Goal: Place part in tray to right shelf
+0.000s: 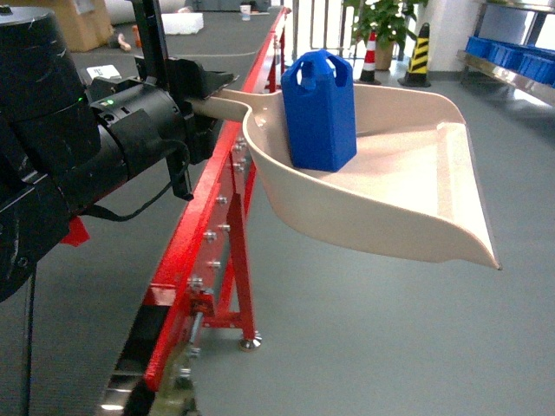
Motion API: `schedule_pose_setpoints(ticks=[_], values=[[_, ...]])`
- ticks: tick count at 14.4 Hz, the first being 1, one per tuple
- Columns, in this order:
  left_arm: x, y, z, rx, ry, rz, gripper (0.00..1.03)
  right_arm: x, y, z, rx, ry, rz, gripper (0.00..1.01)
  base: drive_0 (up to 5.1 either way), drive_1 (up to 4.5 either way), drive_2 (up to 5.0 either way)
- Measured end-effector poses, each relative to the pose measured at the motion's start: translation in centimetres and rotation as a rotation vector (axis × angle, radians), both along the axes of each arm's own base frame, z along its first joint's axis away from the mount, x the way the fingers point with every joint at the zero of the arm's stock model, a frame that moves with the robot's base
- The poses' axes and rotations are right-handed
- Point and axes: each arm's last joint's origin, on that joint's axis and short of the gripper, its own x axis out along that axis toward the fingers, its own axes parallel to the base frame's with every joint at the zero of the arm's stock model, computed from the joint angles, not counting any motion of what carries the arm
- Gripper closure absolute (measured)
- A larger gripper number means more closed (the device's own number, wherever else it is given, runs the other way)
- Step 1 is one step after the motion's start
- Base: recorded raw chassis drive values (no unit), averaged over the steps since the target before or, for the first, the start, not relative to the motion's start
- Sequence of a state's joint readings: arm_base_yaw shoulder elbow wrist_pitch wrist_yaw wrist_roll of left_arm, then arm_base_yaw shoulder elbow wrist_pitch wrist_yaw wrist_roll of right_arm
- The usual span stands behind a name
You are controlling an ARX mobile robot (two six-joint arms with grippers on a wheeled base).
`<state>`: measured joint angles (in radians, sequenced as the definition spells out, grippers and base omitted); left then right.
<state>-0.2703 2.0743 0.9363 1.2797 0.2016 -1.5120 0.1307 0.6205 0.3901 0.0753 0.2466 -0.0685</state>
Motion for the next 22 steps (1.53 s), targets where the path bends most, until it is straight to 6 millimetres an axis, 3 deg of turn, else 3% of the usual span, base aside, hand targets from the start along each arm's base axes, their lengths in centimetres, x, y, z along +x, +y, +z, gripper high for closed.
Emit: schedule_pose_setpoints(ticks=[22], values=[[0.01,0.03,0.03,-0.001,-0.002,0.001,0.91,-0.01,0.00,-0.02,0.000,0.001,0.000,0.03,5.0,-2.41,-2.4]])
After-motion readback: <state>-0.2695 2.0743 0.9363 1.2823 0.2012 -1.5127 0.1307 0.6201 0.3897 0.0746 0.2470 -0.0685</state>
